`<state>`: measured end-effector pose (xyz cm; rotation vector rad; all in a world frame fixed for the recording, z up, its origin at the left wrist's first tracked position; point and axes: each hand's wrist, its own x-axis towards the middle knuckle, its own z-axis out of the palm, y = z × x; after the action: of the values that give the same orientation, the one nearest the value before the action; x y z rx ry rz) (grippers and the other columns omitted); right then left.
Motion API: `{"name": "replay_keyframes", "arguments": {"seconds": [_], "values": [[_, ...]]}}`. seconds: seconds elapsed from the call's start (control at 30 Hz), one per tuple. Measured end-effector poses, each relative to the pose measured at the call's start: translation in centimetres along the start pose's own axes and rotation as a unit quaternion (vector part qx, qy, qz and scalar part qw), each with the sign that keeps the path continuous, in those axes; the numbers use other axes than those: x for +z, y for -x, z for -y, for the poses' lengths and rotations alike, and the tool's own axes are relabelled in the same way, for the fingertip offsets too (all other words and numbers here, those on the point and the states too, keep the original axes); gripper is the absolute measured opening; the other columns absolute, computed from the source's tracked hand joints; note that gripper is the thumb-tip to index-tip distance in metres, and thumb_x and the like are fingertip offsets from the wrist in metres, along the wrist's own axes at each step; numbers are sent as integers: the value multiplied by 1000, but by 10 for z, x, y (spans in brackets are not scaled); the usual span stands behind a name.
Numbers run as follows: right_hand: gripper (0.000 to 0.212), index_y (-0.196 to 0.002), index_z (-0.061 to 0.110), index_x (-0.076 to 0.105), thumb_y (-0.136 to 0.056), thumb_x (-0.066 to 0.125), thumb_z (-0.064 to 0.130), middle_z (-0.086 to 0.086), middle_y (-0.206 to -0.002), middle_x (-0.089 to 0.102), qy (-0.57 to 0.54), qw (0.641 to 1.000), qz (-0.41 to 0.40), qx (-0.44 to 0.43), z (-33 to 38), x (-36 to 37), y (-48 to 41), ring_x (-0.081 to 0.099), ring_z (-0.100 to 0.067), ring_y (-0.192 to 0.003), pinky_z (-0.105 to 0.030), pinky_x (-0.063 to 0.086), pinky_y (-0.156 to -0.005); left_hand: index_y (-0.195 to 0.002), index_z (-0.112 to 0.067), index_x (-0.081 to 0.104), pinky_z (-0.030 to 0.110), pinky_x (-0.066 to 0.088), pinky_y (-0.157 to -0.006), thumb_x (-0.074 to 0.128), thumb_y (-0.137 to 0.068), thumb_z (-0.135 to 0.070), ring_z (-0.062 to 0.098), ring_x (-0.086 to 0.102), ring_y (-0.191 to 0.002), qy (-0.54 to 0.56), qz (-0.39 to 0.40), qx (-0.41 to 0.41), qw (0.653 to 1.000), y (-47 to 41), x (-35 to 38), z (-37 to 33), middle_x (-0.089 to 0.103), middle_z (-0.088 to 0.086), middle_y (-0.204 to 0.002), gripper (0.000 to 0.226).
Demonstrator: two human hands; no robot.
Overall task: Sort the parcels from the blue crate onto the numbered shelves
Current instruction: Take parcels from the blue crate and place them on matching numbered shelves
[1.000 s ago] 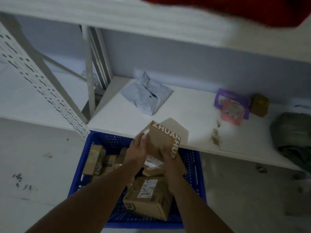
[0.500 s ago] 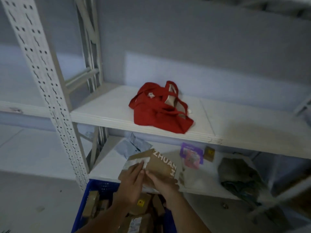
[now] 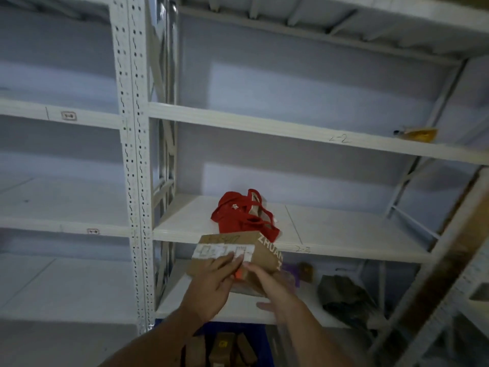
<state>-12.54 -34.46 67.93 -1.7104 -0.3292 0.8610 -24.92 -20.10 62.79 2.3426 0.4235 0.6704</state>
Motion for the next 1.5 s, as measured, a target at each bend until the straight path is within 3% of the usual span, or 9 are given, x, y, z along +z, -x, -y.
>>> {"name": "replay_keyframes", "arguments": {"seconds": [0.13, 0.23, 0.43, 0.57, 0.73, 0.93, 1.03, 1.17, 1.5], "values": [[85, -132, 35, 49, -62, 87, 64, 4, -120, 68, 6, 998, 12, -59, 45, -23, 49, 65, -19, -111, -43, 56, -94, -134, -44, 59, 32, 45, -100, 46, -104, -30, 13, 52, -121, 60, -97, -55, 992, -12, -68, -49, 55, -8, -134, 35], [84, -137, 27, 50, -68, 87, 57, 0, -122, 70, -31, 994, 32, -98, 75, -50, 66, 68, -21, -111, -46, 56, -98, -141, -25, 52, 45, 44, -105, 50, -103, -34, 25, 53, -125, 144, -224, -173, 948, -25, -121, -69, 55, 3, -140, 39], [72, -137, 19, 58, -74, 81, 44, -8, -136, 65, -134, 973, 93, -160, 115, -84, 90, 60, -28, -127, -52, 48, -110, -120, -32, 58, 70, 31, -105, 52, -90, -69, 30, 54, -122, 442, -38, -250, 861, -26, -157, -127, 62, 5, -127, 48], [27, -124, 25, 67, -98, 60, 27, -1, -128, 70, -79, 977, 57, -190, 135, -95, 113, 59, -20, -123, -37, 50, -98, -114, -30, 61, 60, 43, -105, 52, -98, -53, 29, 60, -116, 433, -67, -174, 882, -31, -165, -169, 67, 9, -119, 30], [38, -125, 19, 65, -93, 52, 2, -4, -116, 76, -8, 977, -19, -213, 156, -106, 133, 71, -21, -109, -43, 57, -99, -123, -29, 63, 53, 49, -105, 62, -92, -47, 31, 62, -119, 411, -90, -132, 898, -41, -177, -181, 69, 9, -121, 36], [44, -114, 27, 67, -95, 53, 64, -3, -100, 79, -105, 979, -19, -173, 185, -100, 159, 68, -25, -107, -52, 53, -99, -122, -20, 63, 57, 46, -107, 59, -95, -39, 35, 66, -116, 449, -92, -139, 878, -50, -190, -186, 71, 16, -122, 34], [59, -114, 30, 65, -86, 51, 80, -7, -113, 74, -103, 981, -22, -163, 195, -96, 164, 64, -29, -112, -60, 50, -102, -122, -19, 66, 58, 49, -104, 55, -91, -63, 37, 68, -114, 466, -75, -167, 866, -47, -195, -186, 73, 18, -117, 55], [57, -115, 26, 64, -86, 58, 75, -5, -111, 74, -80, 984, -33, -154, 202, -85, 169, 66, -26, -108, -57, 54, -97, -123, -25, 67, 57, 51, -100, 49, -81, -82, 33, 72, -108, 448, -45, -183, 874, -45, -200, -192, 76, 12, -113, 74], [40, -110, 23, 67, -90, 59, 57, -11, -118, 70, -103, 984, 1, -143, 204, -77, 170, 63, -30, -113, -61, 49, -102, -121, -22, 65, 45, 59, -81, 61, -84, -62, 30, 74, -91, 429, -131, -166, 878, -42, -215, -199, 77, 13, -107, 55]]}}
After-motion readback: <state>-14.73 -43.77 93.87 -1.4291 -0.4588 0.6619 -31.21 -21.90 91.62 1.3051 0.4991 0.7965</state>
